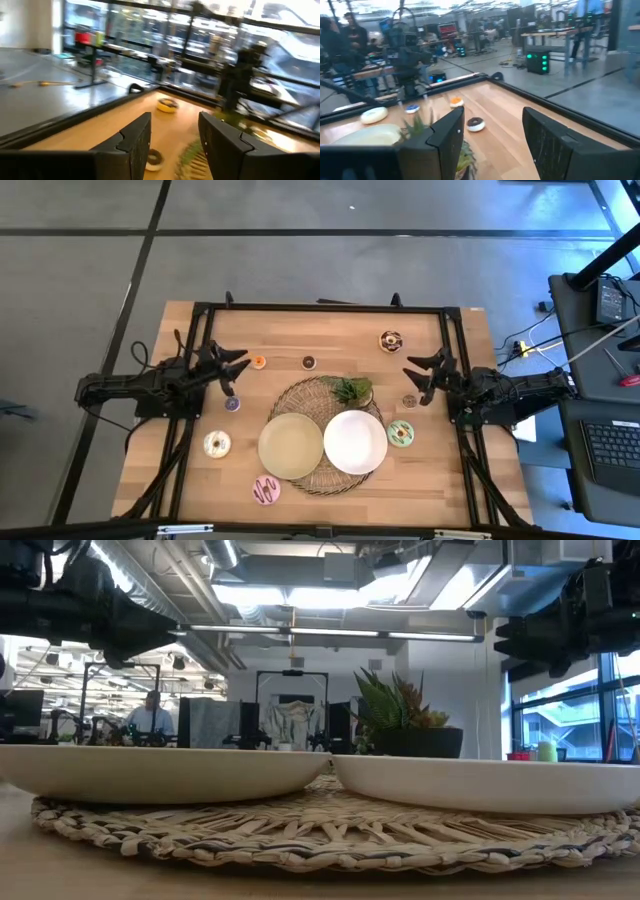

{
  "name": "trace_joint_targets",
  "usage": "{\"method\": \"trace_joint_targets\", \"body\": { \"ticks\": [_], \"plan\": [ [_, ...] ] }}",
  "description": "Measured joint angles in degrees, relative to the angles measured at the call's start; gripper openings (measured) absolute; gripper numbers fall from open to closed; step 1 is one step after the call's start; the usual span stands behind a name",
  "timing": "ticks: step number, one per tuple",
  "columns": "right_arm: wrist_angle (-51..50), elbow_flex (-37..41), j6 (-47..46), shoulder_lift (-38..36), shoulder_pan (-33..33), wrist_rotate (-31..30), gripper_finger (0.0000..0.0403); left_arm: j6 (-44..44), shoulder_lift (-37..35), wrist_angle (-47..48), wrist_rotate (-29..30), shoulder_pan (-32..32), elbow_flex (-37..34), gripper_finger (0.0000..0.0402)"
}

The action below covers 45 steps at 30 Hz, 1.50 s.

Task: Pick & Place donuts
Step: Put the small orange donut on the brown plate

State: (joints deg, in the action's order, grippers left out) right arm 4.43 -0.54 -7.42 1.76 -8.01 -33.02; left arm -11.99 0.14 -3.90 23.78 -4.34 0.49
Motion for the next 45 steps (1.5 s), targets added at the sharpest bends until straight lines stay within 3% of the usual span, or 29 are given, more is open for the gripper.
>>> {"method": "trace_joint_targets", "body": {
  "ticks": [6,11,15,23,26,32,41,45],
  "plan": [
    [0.1,0.0,-3.2,0.0,0.0,-9.1,0.0202,-0.8,1.2,1.9,1.1,0.0,0.6,0.014],
    [0.5,0.0,-4.5,0.0,0.0,-16.3,0.0202,-4.2,6.7,12.0,5.8,0.0,4.2,0.0118],
    [0.5,0.0,-4.5,0.0,0.0,-16.9,0.0202,-8.3,13.2,17.8,6.2,0.0,7.8,0.0104],
    [0.4,0.0,-4.3,0.0,0.0,-16.9,0.0202,-12.6,27.6,17.9,5.9,-5.0,13.4,0.0096],
    [0.3,0.0,-4.2,0.0,0.0,-16.9,0.0202,-13.9,33.0,17.9,3.0,-9.5,15.6,0.0103],
    [-1.0,0.0,-4.1,0.0,0.0,-16.9,0.0202,-11.1,43.3,17.8,-8.6,-18.6,19.6,0.0122],
    [-1.0,0.0,-3.1,0.0,0.0,-16.9,0.0202,-9.9,54.6,17.1,-17.2,-25.9,22.4,0.0156],
    [-1.0,0.0,-1.1,0.0,0.0,-16.9,0.0202,-11.0,58.2,16.6,-17.7,-27.5,22.7,0.0165]
  ]
}}
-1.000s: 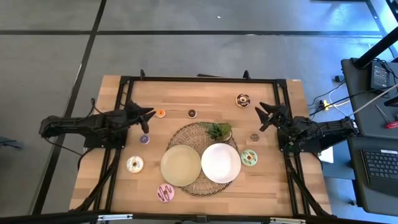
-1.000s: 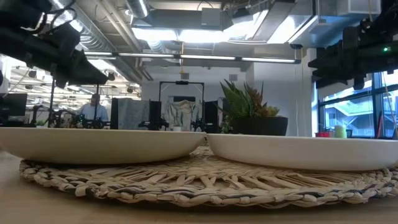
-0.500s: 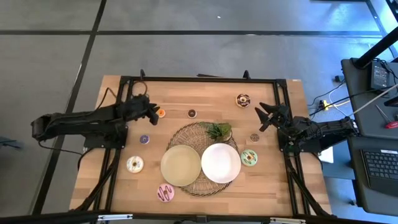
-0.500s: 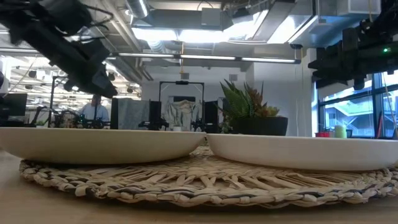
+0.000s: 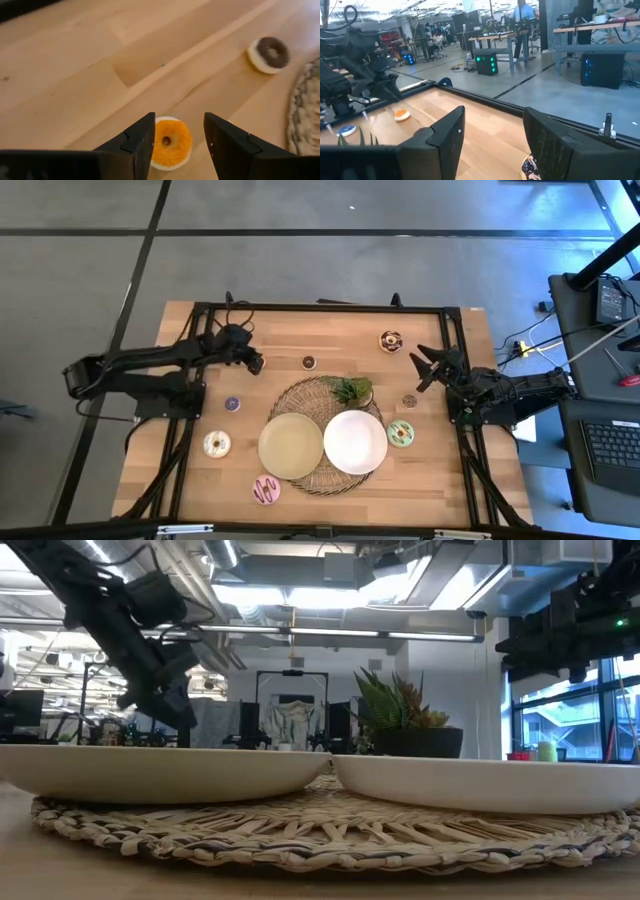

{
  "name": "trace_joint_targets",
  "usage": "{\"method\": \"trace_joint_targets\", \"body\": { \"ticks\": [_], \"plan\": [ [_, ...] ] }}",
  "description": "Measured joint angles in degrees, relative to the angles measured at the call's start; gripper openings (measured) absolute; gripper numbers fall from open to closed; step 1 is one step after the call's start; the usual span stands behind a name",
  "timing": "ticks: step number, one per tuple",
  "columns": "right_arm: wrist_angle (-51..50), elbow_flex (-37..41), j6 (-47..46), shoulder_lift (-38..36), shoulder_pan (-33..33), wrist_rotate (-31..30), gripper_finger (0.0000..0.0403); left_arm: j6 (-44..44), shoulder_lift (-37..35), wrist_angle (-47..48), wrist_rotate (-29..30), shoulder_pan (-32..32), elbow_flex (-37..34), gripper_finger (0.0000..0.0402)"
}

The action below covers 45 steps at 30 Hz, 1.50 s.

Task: Pick & Place donuts
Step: Put the small orange donut on the brown plate

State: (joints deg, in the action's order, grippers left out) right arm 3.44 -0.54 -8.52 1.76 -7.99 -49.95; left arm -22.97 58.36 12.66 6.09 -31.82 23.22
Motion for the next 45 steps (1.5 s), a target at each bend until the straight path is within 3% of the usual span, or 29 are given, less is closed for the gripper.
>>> {"method": "trace_joint_targets", "body": {
  "ticks": [9,14,19,28,41,45],
  "plan": [
    [0.0,0.0,0.2,0.0,0.0,0.0,0.0202,-0.5,6.7,-0.9,0.5,-0.3,0.0,0.0154],
    [0.0,0.0,0.2,0.0,0.0,0.0,0.0202,-0.8,9.4,-0.9,4.6,-0.3,0.0,0.0142],
    [0.0,0.0,0.2,0.0,0.0,0.0,0.0202,-1.0,10.6,-0.9,1.4,-0.3,0.0,0.0131],
    [0.0,0.0,0.1,0.0,0.0,0.0,0.0202,-1.8,12.6,-1.1,2.3,-0.3,0.1,0.0103],
    [0.0,0.0,0.0,0.0,0.0,0.0,0.0202,0.9,12.6,-2.0,1.2,-0.3,1.6,0.0019],
    [0.0,0.0,0.0,0.0,0.0,0.0,0.0202,3.7,11.8,-2.1,-3.2,0.3,5.4,0.0009]
  ]
}}
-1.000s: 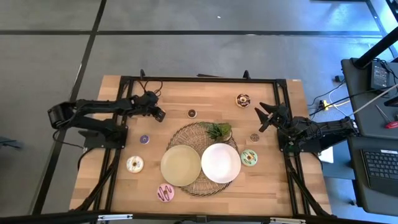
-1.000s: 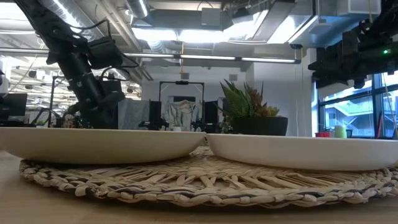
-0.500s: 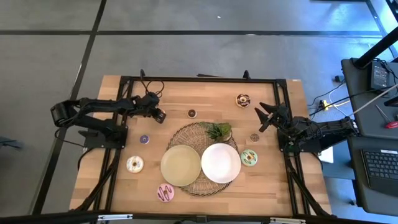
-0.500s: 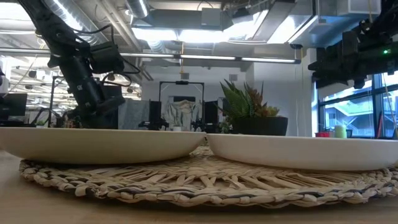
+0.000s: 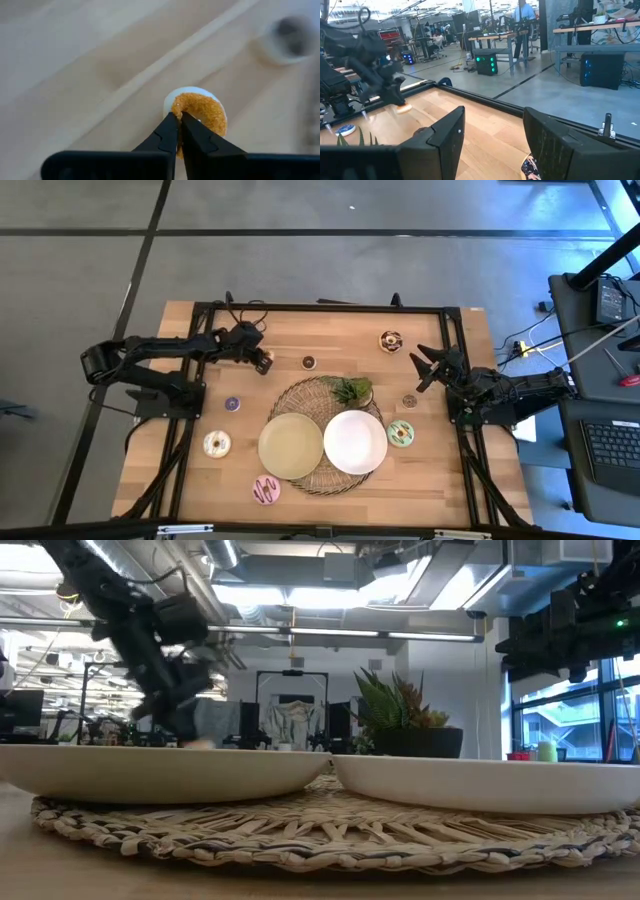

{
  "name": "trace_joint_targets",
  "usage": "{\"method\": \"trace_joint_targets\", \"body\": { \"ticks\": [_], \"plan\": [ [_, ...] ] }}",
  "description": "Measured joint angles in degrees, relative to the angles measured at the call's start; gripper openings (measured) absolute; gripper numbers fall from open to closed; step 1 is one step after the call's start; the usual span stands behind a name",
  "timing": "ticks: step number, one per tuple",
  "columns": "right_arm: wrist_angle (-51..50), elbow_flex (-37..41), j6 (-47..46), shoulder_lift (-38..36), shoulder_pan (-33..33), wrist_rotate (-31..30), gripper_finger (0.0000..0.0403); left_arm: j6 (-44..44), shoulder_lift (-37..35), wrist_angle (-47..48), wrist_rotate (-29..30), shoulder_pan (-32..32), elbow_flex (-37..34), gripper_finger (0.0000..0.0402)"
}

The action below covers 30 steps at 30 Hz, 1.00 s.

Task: Pick & Place donuts
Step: Put the small orange donut on the brown plate

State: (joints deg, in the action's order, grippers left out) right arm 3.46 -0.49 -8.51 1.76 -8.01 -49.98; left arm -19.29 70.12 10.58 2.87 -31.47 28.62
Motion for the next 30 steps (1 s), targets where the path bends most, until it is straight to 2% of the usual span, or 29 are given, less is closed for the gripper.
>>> {"method": "trace_joint_targets", "body": {
  "ticks": [5,7,13,18,23,30],
  "plan": [
    [0.0,0.0,0.0,0.0,0.0,0.0,0.0202,5.4,-0.5,-0.1,-10.9,5.9,4.9,0.0015],
    [0.0,0.0,0.0,0.0,0.0,0.0,0.0202,5.1,-0.5,-0.2,-11.9,10.4,6.0,0.0015],
    [0.0,0.0,0.1,0.0,0.0,0.0,0.0202,-1.0,-0.4,-0.1,-6.5,25.1,6.4,0.0009],
    [0.0,0.0,0.1,0.0,0.0,0.0,0.0202,-7.3,0.8,-1.1,-2.5,34.2,6.4,0.0012],
    [0.0,0.0,0.2,0.0,0.0,0.0,0.0202,-9.8,4.5,-8.1,1.4,40.8,6.4,0.001],
    [0.0,0.0,0.2,0.0,0.0,0.0,0.0202,-10.6,11.2,-15.5,0.2,46.1,6.5,0.001]
  ]
}}
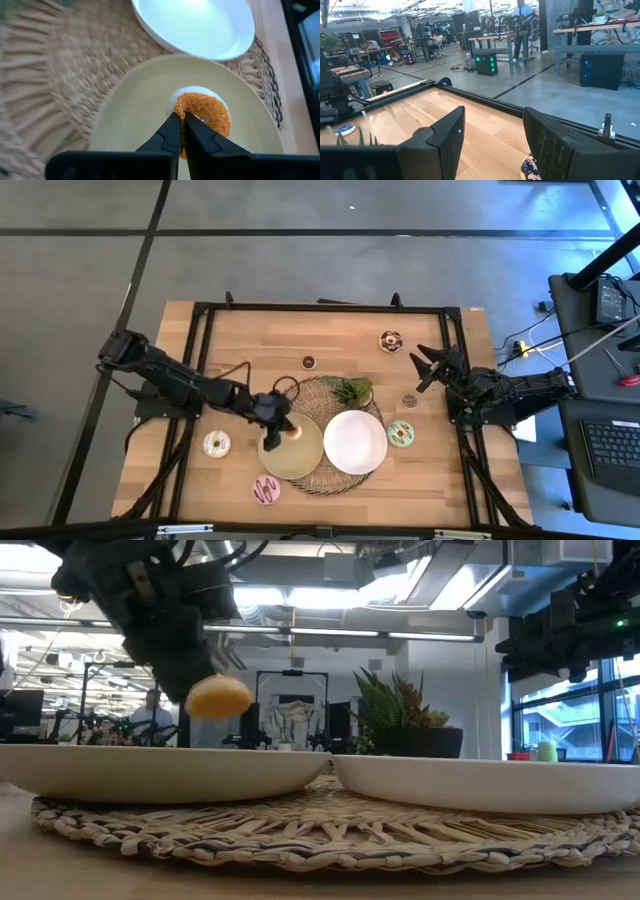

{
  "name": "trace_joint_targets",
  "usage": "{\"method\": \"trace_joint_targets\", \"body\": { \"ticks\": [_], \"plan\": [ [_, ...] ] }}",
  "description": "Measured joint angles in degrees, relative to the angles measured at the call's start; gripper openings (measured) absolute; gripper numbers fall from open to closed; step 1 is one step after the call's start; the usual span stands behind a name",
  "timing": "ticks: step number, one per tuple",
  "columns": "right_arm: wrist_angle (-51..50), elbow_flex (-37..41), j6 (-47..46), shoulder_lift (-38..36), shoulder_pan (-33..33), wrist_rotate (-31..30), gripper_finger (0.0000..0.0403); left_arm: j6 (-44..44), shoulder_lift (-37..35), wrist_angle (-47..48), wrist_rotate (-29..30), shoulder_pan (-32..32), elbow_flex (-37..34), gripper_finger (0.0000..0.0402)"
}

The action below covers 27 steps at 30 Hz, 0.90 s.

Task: Pick & Place donuts
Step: Put the small orange donut on the brown plate

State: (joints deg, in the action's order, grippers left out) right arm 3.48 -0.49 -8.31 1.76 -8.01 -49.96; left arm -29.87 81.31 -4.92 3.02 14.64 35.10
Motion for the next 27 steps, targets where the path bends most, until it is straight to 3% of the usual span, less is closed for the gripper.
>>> {"method": "trace_joint_targets", "body": {
  "ticks": [11,27],
  "plan": [
    [0.0,0.0,2.1,0.0,0.0,0.0,0.0202,-1.0,8.4,0.7,-1.3,4.1,3.1,0.0012],
    [0.0,0.0,1.1,0.0,0.0,0.0,0.0202,1.1,8.8,6.4,1.0,4.4,3.3,0.0012]
  ]
}}
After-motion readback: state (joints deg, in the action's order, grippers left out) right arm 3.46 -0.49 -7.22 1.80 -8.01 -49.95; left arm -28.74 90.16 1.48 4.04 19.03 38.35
